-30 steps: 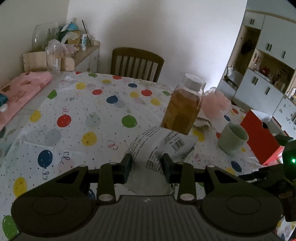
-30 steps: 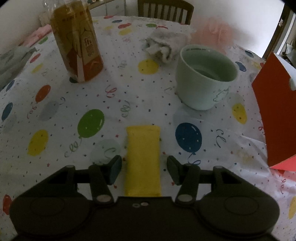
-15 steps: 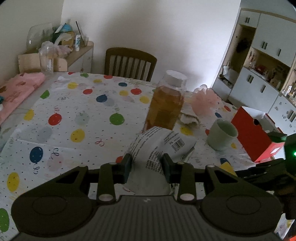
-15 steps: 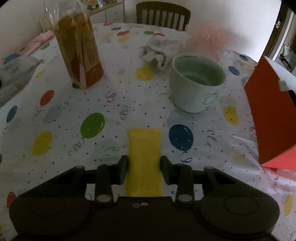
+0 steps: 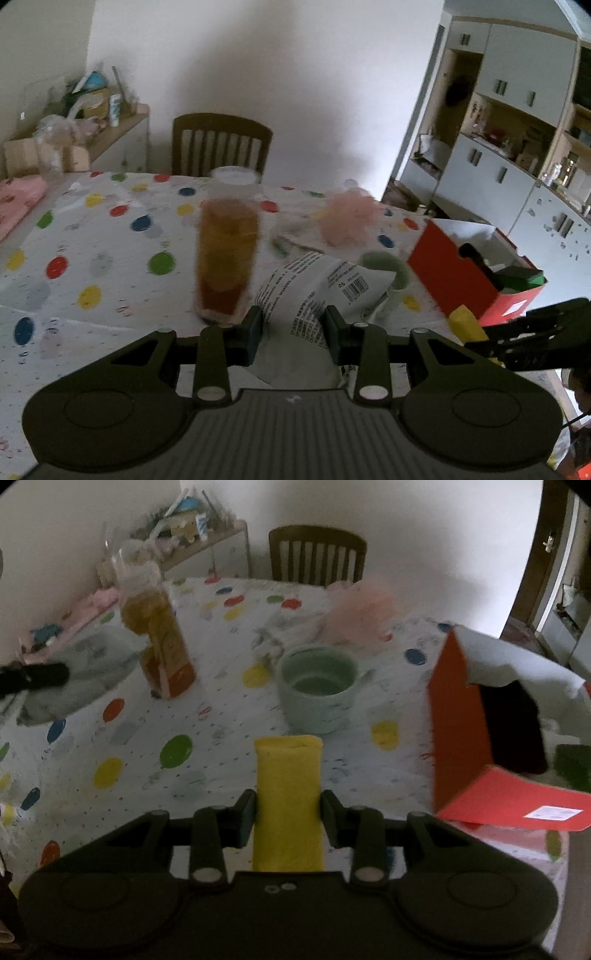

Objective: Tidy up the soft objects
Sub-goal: 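Carry the white packet with left gripper and yellow sponge with right gripper toward the red box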

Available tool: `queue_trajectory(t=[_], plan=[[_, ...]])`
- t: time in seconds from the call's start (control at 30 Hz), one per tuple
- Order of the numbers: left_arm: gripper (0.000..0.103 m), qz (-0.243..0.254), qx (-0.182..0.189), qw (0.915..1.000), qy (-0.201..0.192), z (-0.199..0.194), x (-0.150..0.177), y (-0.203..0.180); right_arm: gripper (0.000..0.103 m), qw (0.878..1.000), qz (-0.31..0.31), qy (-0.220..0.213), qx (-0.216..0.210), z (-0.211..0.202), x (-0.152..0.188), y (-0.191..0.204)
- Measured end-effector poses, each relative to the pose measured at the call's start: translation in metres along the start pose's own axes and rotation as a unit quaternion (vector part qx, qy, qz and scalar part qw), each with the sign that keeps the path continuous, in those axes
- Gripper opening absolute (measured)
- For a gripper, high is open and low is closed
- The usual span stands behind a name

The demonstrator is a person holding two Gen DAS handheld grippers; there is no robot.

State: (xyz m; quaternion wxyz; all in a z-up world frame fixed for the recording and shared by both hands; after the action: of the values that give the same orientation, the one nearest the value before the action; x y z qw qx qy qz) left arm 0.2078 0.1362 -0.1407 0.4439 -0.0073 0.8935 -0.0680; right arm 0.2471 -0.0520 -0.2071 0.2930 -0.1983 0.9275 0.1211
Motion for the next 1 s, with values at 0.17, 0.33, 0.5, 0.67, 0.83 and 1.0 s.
queue_trajectory(t=[0.17, 0.33, 0.5, 0.67, 0.83, 1.0], plan=[[0.035, 0.008, 0.014, 0.9999, -0.006, 0.011, -0.011, -0.045, 0.036, 1.0, 0.007, -0.019, -0.004, -0.025, -0.007, -0.034], [0.035, 0.028, 0.032, 0.999, -0.011, 0.026, -0.025, -0.097, 0.036, 0.999, 0.016, -0.037, -0.001, -0.043, -0.013, -0.072], [0.035, 0.052, 0.054, 0.9971, -0.014, 0.045, -0.039, -0.153, 0.036, 0.998, 0.034, -0.053, 0.009, -0.056, -0.021, -0.118], [0.035, 0.08, 0.074, 0.994, -0.012, 0.065, -0.05, -0.204, 0.036, 0.996, 0.054, -0.071, 0.024, -0.068, -0.031, -0.165], [0.035, 0.11, 0.08, 0.9906, -0.012, 0.085, -0.058, -0.245, 0.036, 0.992, 0.077, -0.087, 0.039, -0.074, -0.038, -0.209], [0.035, 0.125, 0.085, 0.9886, -0.003, 0.111, -0.067, -0.281, 0.036, 0.99, 0.101, -0.09, 0.05, -0.07, -0.044, -0.247]])
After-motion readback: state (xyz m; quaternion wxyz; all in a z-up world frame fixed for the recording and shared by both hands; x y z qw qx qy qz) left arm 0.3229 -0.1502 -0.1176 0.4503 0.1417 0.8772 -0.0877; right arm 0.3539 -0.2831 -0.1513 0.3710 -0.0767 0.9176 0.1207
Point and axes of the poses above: each gripper's, at about its wrist camera, not at the fingertips, and z roughly the way its jaws point, y to its left, x to its underside, the point moved 10 cm from there along z, roughly the way its jaws point, and after that the axes turned 5 degrees about z, right-handed, at the moved point
